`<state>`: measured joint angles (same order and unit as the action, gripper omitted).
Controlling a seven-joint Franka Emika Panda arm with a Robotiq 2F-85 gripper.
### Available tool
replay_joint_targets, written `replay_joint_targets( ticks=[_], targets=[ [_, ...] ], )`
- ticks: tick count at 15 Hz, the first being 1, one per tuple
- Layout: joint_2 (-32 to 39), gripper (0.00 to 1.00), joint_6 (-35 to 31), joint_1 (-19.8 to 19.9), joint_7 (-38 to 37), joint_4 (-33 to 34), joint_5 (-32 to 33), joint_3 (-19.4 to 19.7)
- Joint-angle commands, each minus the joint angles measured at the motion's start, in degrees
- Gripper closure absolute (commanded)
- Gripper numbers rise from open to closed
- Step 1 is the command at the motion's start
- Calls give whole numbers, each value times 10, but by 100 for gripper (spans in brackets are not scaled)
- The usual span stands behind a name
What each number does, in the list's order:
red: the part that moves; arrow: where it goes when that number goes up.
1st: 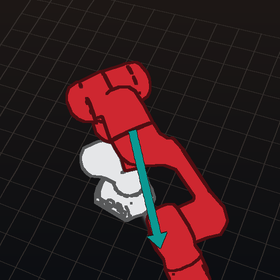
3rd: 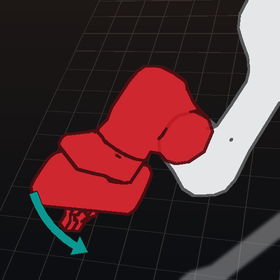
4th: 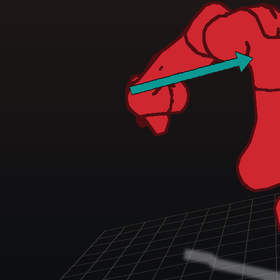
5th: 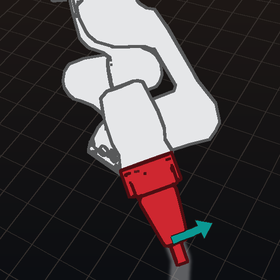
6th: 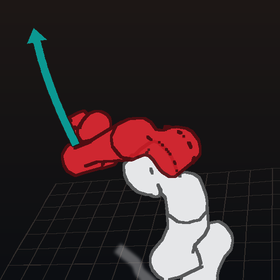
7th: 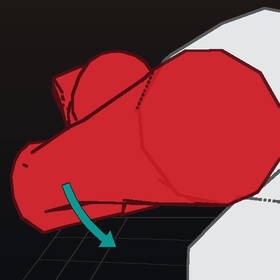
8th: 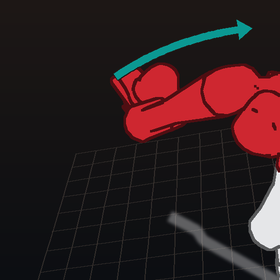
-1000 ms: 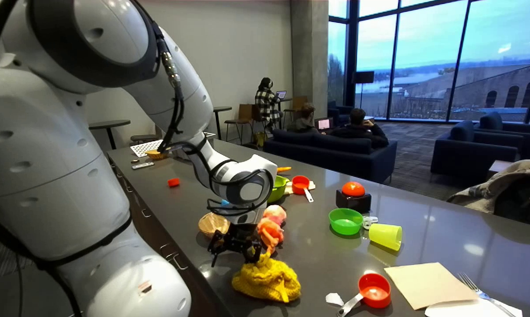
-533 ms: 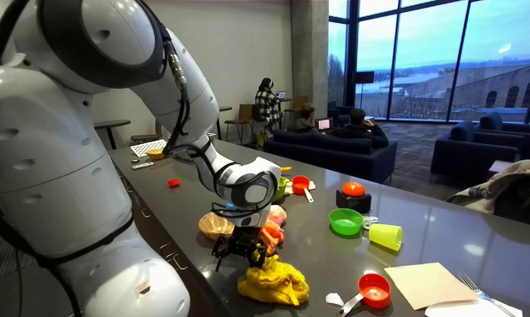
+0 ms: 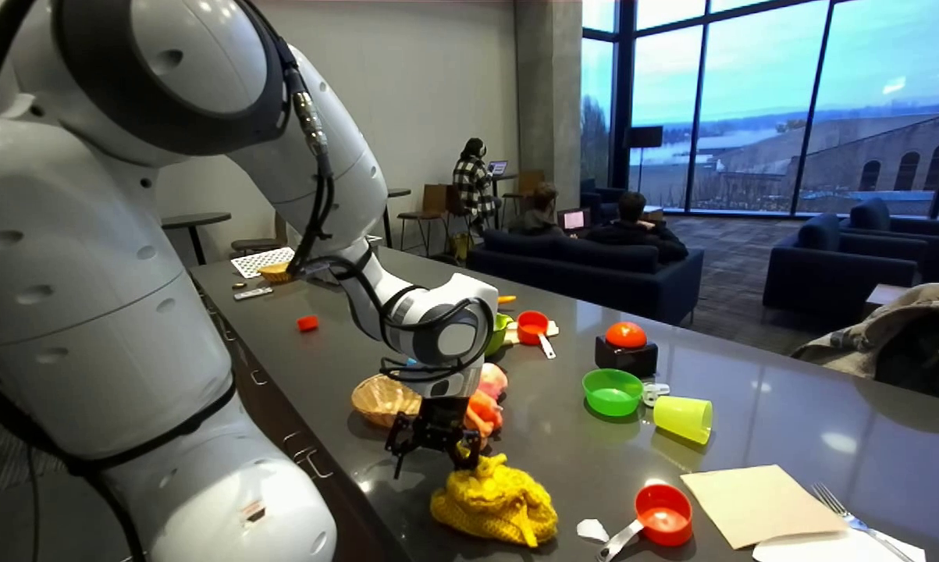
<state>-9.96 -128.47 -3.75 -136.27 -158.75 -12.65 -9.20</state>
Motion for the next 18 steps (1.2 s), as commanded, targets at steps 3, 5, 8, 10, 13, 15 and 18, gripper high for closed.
replay_joint_targets(
  ticks=[3, 5, 8, 10, 13, 15, 18],
  targets=[
    [-51, 0, 27, 9, -39, -7, 37, 5],
    [-52, 0, 41, 16, -42, -5, 48, 7],
    [-49, 0, 48, 25, -39, -3, 64, 12],
    [-48, 0, 52, 31, -43, -3, 75, 14],
    [-38, 0, 54, 37, -44, 0, 84, 18],
    [-38, 0, 59, 42, -61, 0, 99, 15],
    [-37, 0, 44, 48, -89, 0, 129, 14]
  ],
)
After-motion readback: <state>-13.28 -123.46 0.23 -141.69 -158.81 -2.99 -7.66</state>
